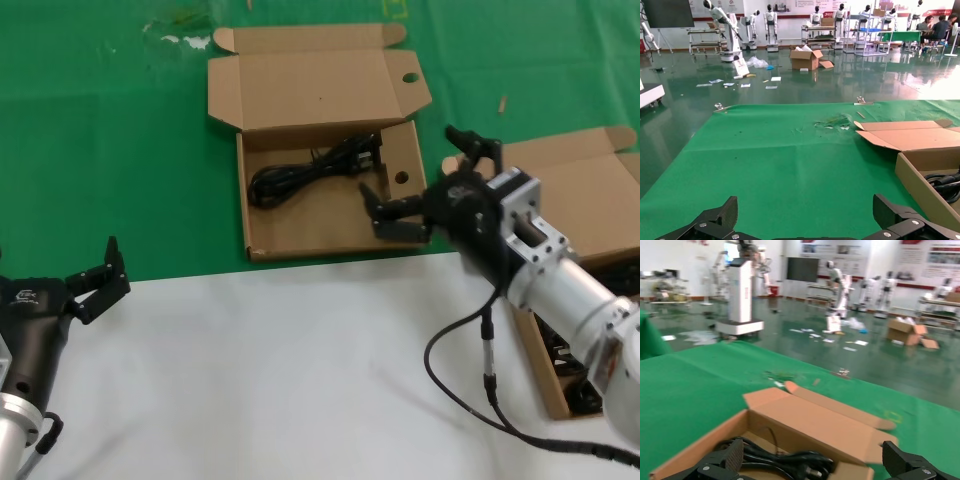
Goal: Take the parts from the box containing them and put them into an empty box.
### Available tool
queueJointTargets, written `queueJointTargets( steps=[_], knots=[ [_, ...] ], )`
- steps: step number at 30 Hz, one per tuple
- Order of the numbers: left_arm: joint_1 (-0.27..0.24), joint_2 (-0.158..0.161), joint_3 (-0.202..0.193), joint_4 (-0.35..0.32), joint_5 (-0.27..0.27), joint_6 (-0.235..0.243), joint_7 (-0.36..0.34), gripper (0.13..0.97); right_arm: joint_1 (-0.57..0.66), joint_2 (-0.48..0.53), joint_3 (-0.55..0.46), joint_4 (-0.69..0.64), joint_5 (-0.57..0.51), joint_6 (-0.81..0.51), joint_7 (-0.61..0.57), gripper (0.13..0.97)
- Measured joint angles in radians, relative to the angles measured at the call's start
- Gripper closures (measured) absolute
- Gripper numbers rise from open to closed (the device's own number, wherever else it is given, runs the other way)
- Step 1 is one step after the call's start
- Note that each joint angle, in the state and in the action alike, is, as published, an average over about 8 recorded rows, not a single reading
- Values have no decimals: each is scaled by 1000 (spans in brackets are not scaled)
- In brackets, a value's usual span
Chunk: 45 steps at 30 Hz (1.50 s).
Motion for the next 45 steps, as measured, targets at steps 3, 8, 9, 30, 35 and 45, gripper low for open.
queueJointTargets(
  steps=[3, 8, 9, 30, 35, 45],
  knots=[
    [0, 0, 0, 0, 0, 0, 0, 162, -43, -2, 17, 30, 12, 45, 7, 129],
    [0, 0, 0, 0, 0, 0, 0, 138, -115, -6, 45, 80, 31, 121, 19, 129],
    [0, 0, 0, 0, 0, 0, 0, 137, -129, -7, 50, 89, 35, 136, 22, 129],
    [0, 0, 0, 0, 0, 0, 0, 132, -319, -16, 125, 221, 87, 336, 54, 129],
    [0, 0, 0, 0, 0, 0, 0, 132, -319, -16, 125, 221, 87, 336, 54, 129],
    [0, 0, 0, 0, 0, 0, 0, 132, -319, -16, 125, 221, 87, 336, 54, 129]
  ],
)
